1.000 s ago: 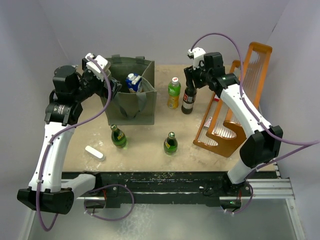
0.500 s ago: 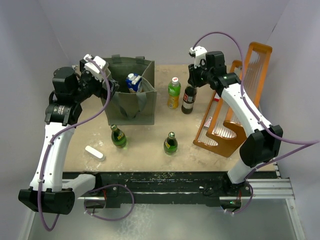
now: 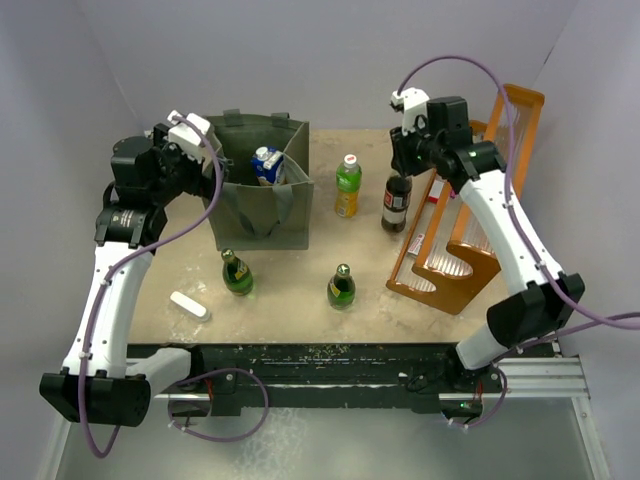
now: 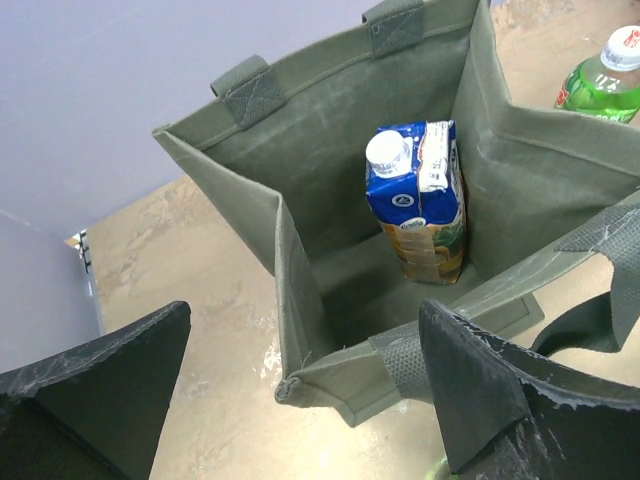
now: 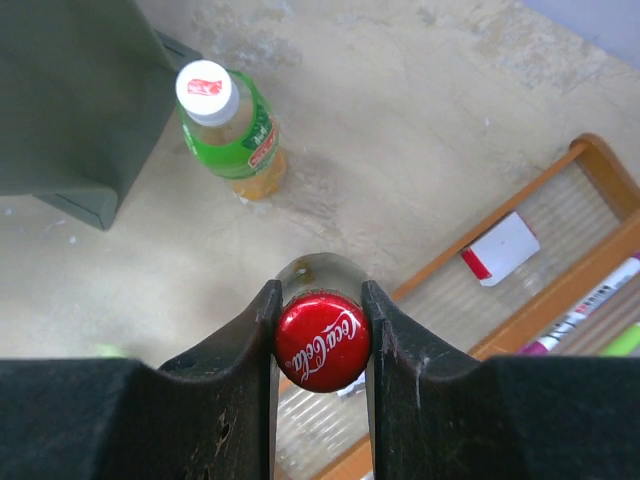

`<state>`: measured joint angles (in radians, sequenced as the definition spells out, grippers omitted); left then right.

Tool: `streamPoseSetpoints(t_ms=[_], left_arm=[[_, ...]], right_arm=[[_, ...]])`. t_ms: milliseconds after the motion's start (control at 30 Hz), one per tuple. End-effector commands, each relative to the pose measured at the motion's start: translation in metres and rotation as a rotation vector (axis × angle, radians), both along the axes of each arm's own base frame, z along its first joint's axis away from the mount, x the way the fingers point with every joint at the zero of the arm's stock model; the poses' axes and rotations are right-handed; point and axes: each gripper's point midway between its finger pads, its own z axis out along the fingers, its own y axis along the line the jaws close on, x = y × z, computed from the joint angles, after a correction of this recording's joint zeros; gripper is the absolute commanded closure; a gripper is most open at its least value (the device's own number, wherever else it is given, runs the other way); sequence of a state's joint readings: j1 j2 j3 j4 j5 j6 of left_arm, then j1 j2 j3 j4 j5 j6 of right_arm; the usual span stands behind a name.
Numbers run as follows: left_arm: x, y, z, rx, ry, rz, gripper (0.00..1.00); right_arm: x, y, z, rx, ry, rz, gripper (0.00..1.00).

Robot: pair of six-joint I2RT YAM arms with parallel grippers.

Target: Place the beverage into the canvas bag

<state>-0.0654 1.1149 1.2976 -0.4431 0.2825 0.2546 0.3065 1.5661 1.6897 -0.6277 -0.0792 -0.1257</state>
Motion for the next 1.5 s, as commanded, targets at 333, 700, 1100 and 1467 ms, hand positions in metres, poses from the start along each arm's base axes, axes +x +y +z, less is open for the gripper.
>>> streamPoseSetpoints(t_ms=[333,700,1100,1467], left_arm=[[0.008,0.011,-0.011,0.02,0.006,0.052,0.05],[0.015,0.016,-0.021,0.029,0.024,0.082,0.1],[0.015,0.015,-0.025,0.036,0.023,0.07,0.12],[0.017,0.017,-0.03,0.037,0.028,0.074,0.14]], right_arm=[[-0.058,0.056,0.243,0.201,-0.58,0.174,1.0],[-0.091,0.103,0.314,0.338,-0.725,0.319,1.0],[-0.111,0.132,0.359,0.415,-0.847,0.397,1.0],[-0.138,0.14,0.409,0.486,-1.038,0.426,1.0]])
